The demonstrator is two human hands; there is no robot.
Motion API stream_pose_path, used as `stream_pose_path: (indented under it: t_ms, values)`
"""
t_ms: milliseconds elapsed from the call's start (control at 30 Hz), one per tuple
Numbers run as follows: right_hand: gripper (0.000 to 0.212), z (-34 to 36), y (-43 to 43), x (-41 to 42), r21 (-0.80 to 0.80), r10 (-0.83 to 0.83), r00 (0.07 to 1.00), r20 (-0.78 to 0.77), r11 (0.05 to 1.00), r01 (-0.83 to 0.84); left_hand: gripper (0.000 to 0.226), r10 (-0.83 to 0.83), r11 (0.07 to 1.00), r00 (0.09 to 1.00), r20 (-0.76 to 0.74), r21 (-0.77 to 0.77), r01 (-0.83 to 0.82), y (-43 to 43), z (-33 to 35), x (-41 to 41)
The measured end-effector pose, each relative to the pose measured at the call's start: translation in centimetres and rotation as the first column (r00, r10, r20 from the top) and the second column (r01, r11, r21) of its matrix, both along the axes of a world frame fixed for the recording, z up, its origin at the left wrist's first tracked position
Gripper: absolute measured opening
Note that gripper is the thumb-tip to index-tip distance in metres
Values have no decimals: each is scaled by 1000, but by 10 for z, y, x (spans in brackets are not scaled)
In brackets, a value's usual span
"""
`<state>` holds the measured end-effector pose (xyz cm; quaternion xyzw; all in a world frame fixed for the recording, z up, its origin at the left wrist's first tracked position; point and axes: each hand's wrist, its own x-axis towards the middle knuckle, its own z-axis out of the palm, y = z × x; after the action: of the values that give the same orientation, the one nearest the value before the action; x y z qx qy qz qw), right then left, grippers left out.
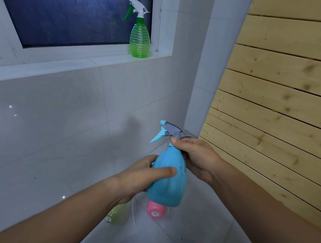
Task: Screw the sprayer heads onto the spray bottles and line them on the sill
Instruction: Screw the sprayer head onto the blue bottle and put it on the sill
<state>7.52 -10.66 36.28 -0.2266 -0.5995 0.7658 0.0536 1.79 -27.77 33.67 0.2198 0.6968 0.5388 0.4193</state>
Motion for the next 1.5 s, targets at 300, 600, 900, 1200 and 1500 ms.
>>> stream_pose_path:
  t_ms: [300, 600, 900, 1200, 1500]
  values:
    - [30, 2, 0, 0, -12, 36, 996, -76, 999, -37, 84, 19, 1000, 1000, 7, 13, -20, -6, 0, -4]
    - [28, -8, -8, 1, 25, -74, 993, -89, 997, 77, 62, 156, 988, 964, -214, 23, -154, 2, -6, 1]
    - [30, -7, -11, -1, -5, -109, 986, -127, 994, 109, 56, 154, 987, 931, -332, 11, -159, 1, -2, 0]
    - [31, 2, -11, -4, 180, 88, 984, -154, 982, -59, 64, 305, 933, 942, -138, 242, -267, -2, 15, -27]
    - [65, 59, -9, -81, 437, 205, 922, -328, 898, -44, 36, 393, 877, 893, -220, 381, -293, 11, 76, -104]
